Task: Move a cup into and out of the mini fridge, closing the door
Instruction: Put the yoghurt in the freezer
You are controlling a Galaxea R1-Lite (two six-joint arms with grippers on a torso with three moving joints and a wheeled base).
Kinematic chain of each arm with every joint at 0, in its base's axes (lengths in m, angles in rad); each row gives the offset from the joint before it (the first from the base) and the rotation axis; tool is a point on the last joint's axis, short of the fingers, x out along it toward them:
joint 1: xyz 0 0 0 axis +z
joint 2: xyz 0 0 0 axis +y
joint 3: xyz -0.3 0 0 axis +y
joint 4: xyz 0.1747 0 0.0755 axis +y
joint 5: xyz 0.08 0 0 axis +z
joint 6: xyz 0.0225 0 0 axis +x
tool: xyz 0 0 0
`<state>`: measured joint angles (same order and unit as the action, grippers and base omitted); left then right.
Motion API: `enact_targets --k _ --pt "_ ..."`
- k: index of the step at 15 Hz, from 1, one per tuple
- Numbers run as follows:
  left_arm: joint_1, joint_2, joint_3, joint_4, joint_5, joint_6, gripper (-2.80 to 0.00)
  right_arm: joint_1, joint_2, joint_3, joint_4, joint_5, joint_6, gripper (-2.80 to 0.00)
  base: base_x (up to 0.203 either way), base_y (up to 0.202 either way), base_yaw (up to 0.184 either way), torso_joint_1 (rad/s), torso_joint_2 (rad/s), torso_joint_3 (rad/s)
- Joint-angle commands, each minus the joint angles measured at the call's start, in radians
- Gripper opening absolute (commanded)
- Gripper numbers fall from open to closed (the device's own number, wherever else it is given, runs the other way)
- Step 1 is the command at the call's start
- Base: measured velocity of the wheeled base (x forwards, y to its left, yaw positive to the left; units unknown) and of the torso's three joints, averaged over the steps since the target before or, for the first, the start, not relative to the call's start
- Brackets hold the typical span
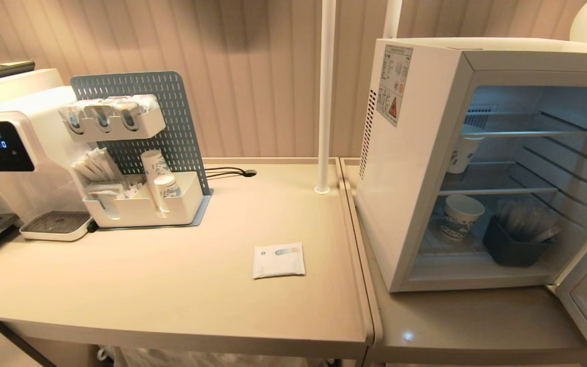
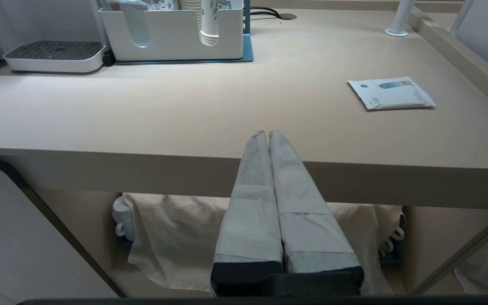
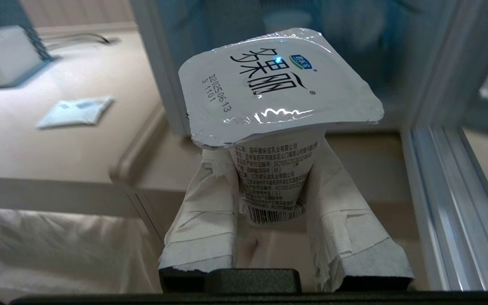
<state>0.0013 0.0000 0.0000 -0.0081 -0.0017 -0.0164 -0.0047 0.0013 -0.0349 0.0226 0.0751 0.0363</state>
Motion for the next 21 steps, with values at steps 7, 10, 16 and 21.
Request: enact_targets --k 7,10,16,21 --pt "0.0 0.002 0.0 -0.001 0.0 0.0 -2.8 0.0 -0.003 -0.049 0.146 0.037 0.006 -2.8 0.0 0.0 0.0 0.0 0.0 0.0" --pt "0.0 0.002 0.0 0.0 0.0 0.0 -2.8 0.002 -0.003 -0.049 0.148 0.037 0.033 -2.8 0.0 0.0 0.0 0.0 0.0 0.0" --pt "0.0 0.002 0.0 -0.001 0.0 0.0 -2.8 0.002 -0.003 -0.048 0.14 0.042 0.049 -2.8 0.0 0.0 0.0 0.0 0.0 0.0" --pt "0.0 0.002 0.002 0.0 0.0 0.0 -2.8 0.0 -0.001 -0.047 0.166 -0.079 -0.053 -2.8 0.0 0.0 0.0 0.0 0.0 0.0"
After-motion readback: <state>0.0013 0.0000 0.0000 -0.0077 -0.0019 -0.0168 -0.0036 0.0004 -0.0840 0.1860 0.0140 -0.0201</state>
